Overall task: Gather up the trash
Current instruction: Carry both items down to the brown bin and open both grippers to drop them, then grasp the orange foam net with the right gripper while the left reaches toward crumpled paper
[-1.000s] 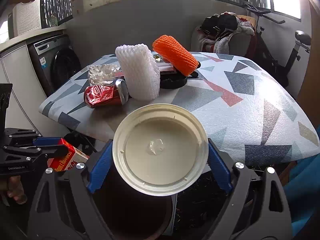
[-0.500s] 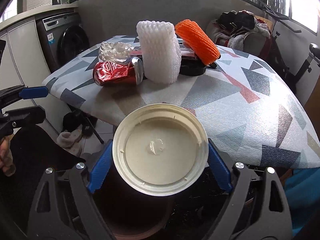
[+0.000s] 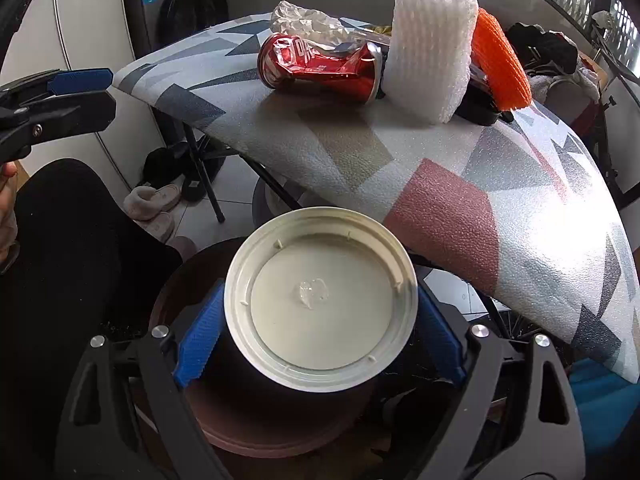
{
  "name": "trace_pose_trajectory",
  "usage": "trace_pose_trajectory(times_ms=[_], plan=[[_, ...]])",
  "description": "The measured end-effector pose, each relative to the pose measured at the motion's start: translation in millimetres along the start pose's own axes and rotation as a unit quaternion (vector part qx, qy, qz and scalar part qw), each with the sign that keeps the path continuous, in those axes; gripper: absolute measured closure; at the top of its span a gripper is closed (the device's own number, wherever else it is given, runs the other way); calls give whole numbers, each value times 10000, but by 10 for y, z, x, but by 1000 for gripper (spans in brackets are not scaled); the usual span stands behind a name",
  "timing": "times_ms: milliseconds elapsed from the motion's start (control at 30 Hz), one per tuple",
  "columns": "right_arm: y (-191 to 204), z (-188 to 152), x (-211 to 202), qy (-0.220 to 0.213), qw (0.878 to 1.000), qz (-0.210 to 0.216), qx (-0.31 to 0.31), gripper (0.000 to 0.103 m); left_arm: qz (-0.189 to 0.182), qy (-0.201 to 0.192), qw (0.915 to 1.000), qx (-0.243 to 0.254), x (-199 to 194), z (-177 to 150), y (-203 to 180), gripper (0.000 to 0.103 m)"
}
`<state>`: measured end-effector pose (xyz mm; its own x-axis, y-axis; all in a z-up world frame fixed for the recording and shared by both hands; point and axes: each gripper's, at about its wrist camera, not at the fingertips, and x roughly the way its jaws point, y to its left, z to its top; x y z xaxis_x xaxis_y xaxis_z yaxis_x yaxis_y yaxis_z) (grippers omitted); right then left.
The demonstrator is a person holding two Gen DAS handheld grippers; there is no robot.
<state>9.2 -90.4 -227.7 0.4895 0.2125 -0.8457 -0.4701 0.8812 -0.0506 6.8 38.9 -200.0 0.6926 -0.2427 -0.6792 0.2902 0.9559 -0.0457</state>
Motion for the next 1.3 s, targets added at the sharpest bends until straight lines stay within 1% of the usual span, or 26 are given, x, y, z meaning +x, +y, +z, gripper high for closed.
trace_pose_trajectory(times_ms=[200, 367, 433, 467, 633, 733, 800, 967, 1167, 1300], plan=[[48, -10, 23, 70, 9999, -6, -132, 15, 57, 13, 10000, -50, -1, -12, 12, 7], [31, -19, 17, 69, 9999, -2, -98, 14, 42, 14, 9998, -179, 3, -10, 47, 7], [17, -22, 19, 85, 9999, 1, -63, 10, 44, 21, 9998, -208, 10, -9, 53, 7], [3, -20, 19, 85, 10000, -4, -47, 6, 50, 26, 9998, -215, 13, -8, 53, 7], [-60, -7, -40, -75, 9999, -19, 75, 6, 38, 56, 9998, -189, 28, -8, 41, 7], [-139, 9, -93, -216, 9990, -279, 264, 6, 51, 81, 9998, -172, 41, -9, 32, 7], [-212, 10, -109, -264, 9981, -357, 427, 6, 77, 91, 9998, -180, 46, -7, 36, 7], [-321, -7, -172, -396, 9964, -383, 639, 6, 180, 35, 9995, -247, 15, -18, 48, 7], [-310, -6, -190, -436, 9964, -378, 623, 6, 233, -6, 9989, -403, -7, -13, 108, 7], [-304, -4, -210, -494, 9961, -370, 623, 6, 261, -43, 9989, -388, -21, -11, 94, 7]])
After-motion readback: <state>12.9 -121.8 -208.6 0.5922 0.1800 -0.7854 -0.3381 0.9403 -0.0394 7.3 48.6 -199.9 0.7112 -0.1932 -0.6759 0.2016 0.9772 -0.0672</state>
